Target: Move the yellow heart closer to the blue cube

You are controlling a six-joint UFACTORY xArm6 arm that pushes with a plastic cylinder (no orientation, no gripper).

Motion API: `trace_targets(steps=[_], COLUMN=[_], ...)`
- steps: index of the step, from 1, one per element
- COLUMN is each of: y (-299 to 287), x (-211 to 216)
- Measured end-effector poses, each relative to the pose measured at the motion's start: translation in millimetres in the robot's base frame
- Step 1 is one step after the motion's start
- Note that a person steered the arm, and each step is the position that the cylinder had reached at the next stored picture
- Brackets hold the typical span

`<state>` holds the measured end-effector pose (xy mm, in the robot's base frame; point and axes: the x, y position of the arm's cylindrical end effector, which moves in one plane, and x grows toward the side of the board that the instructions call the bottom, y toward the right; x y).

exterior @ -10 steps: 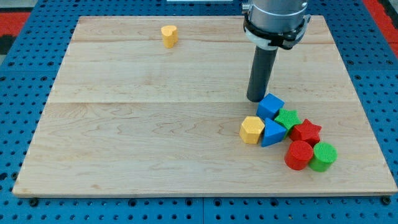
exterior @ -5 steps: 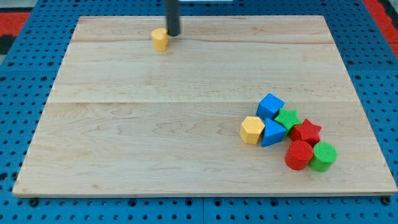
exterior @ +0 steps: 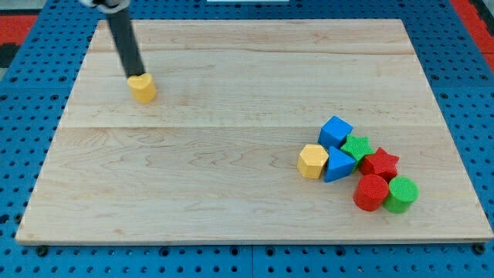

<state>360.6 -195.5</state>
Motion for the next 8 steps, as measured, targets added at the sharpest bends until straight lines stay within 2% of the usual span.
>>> trace_targets(steps=[1,2,3,4,5,6,7,8], y=[5,81,47,-14,-4,36,133,193], x=[45,71,63,62,41,26,37,37])
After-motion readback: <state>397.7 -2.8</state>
